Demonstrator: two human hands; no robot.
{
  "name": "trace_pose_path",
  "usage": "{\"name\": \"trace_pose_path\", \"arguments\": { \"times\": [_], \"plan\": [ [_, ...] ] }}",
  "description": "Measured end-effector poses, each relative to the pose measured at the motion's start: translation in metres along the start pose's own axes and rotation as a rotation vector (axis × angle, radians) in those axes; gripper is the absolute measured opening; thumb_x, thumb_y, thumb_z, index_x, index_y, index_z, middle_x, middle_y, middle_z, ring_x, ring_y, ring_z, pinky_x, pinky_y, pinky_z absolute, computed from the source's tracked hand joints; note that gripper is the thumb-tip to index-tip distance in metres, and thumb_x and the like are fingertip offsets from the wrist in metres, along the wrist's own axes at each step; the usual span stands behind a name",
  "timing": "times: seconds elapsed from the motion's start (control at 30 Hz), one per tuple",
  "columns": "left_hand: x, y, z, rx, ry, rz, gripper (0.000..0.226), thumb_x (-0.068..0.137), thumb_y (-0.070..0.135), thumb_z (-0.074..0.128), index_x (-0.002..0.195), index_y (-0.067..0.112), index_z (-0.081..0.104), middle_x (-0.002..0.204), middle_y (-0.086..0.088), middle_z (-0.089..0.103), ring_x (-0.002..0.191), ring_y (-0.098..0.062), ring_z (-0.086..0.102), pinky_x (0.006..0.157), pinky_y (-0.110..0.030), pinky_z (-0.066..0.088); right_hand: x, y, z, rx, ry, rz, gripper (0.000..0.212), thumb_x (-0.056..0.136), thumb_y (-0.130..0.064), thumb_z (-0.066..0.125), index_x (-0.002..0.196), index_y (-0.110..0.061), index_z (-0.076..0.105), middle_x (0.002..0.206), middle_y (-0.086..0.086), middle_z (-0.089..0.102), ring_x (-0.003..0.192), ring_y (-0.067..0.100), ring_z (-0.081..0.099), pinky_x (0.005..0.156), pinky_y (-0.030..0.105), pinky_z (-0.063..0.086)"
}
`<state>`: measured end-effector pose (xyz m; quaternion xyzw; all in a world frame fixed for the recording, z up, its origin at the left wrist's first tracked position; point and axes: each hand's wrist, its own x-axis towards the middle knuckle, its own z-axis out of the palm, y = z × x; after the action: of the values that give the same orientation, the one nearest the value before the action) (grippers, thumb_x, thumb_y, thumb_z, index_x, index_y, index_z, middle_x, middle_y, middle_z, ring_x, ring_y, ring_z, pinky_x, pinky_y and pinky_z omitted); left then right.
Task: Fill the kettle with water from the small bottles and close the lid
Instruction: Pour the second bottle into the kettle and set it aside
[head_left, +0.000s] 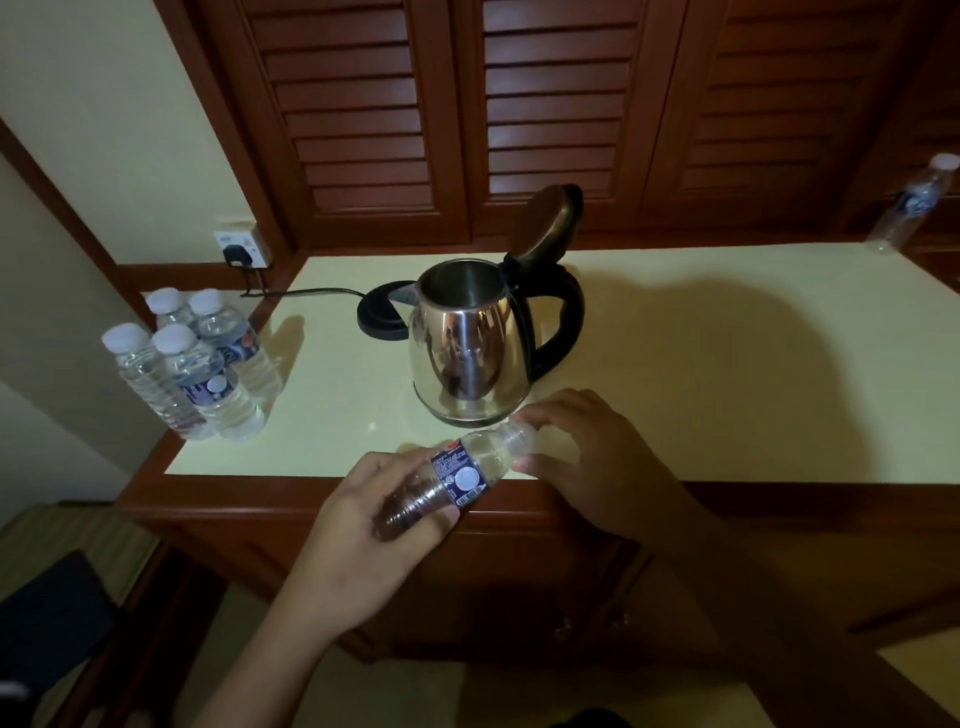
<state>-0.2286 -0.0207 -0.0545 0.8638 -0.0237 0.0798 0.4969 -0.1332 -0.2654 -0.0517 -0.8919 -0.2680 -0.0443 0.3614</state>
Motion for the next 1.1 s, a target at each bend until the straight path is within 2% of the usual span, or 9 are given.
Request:
{"name": "trace_pose_path", "arguments": {
  "times": [0.17,0.3,0.4,0.47,0.53,0.6,0.67,0.8,1.1],
  "plan": [
    [0.006,0.004,-0.011,0.005,-0.053,0.008,0.056,0.077,0.026,0.088,0.114,0.064,0.069,0.107,0.015,0.064,0.103,-0.005,0.068,0.086,-0.006,0.044,-0.001,-0.007,-0.017,0.047,-0.102,-0.018,0.036,0.088,-0.03,0.077,0.12,-0.038,0.064,0.113,-0.034,0.053,0.114,-0.008,0.049,0.093,0.001,0.028],
    [0.01,0.008,-0.02,-0.048,-0.094,-0.006,0.042,0.07,0.044,0.08,0.111,0.054,0.075,0.105,0.009,0.068,0.101,-0.009,0.069,0.085,-0.009,0.046,-0.001,-0.015,-0.029,0.066,-0.132,-0.044,0.037,0.09,-0.034,0.074,0.126,-0.037,0.066,0.12,-0.023,0.064,0.113,-0.007,0.055,0.094,0.003,0.033],
    [0.01,0.017,-0.028,-0.089,-0.169,-0.02,0.038,0.075,0.037,0.078,0.11,0.049,0.078,0.104,0.006,0.073,0.098,-0.012,0.071,0.084,-0.019,0.051,-0.003,-0.021,-0.037,0.101,-0.125,-0.093,0.038,0.091,-0.027,0.075,0.128,-0.033,0.068,0.124,-0.018,0.067,0.116,-0.002,0.059,0.099,0.012,0.04],
    [0.01,0.027,-0.033,-0.19,-0.226,-0.048,0.03,0.079,0.033,0.072,0.107,0.039,0.082,0.095,0.001,0.077,0.081,-0.014,0.073,0.069,-0.026,0.055,-0.005,-0.027,-0.042,0.104,-0.118,-0.133,0.037,0.091,-0.023,0.076,0.127,-0.03,0.07,0.123,-0.016,0.069,0.115,0.001,0.063,0.099,0.018,0.045],
    [0.012,0.033,-0.035,-0.31,-0.282,-0.067,0.023,0.087,0.024,0.064,0.1,0.016,0.082,0.073,-0.008,0.071,0.053,-0.018,0.059,0.049,-0.029,0.042,-0.006,-0.035,-0.051,0.129,-0.089,-0.146,0.037,0.089,-0.024,0.077,0.125,-0.027,0.071,0.119,-0.015,0.071,0.111,0.001,0.065,0.096,0.017,0.047],
    [0.013,0.033,-0.034,-0.485,-0.303,-0.151,0.031,0.084,0.026,0.066,0.088,-0.003,0.073,0.061,-0.015,0.061,0.044,-0.018,0.049,0.045,-0.028,0.033,-0.007,-0.047,-0.061,0.155,-0.068,-0.157,0.038,0.086,-0.031,0.075,0.124,-0.026,0.072,0.115,-0.018,0.071,0.109,-0.003,0.064,0.093,0.01,0.044],
    [0.016,0.035,-0.034,-0.66,-0.335,-0.265,0.038,0.071,0.033,0.075,0.076,-0.005,0.069,0.058,-0.021,0.057,0.038,-0.019,0.049,0.038,-0.021,0.032,-0.007,-0.057,-0.069,0.157,-0.059,-0.187,0.038,0.085,-0.031,0.075,0.122,-0.025,0.073,0.113,-0.019,0.071,0.107,-0.005,0.064,0.092,0.007,0.042],
    [0.027,0.042,-0.038,-0.849,-0.54,-0.493,0.075,0.054,0.038,0.086,0.102,-0.017,0.068,0.068,-0.026,0.058,0.038,-0.023,0.051,0.03,-0.017,0.033,-0.008,-0.065,-0.07,0.208,-0.036,-0.219,0.037,0.084,-0.015,0.08,0.12,-0.019,0.074,0.115,-0.015,0.072,0.111,-0.001,0.065,0.095,0.01,0.043],
    [0.04,0.018,-0.026,-1.211,-0.93,-0.569,0.054,0.093,0.034,0.06,0.126,-0.009,0.056,0.093,-0.024,0.05,0.046,-0.026,0.066,0.031,-0.022,0.033,-0.007,-0.06,-0.068,0.096,0.01,-0.352,0.04,0.092,-0.015,0.07,0.131,-0.018,0.067,0.129,-0.011,0.068,0.119,-0.003,0.061,0.097,0.012,0.046]
  ]
}}
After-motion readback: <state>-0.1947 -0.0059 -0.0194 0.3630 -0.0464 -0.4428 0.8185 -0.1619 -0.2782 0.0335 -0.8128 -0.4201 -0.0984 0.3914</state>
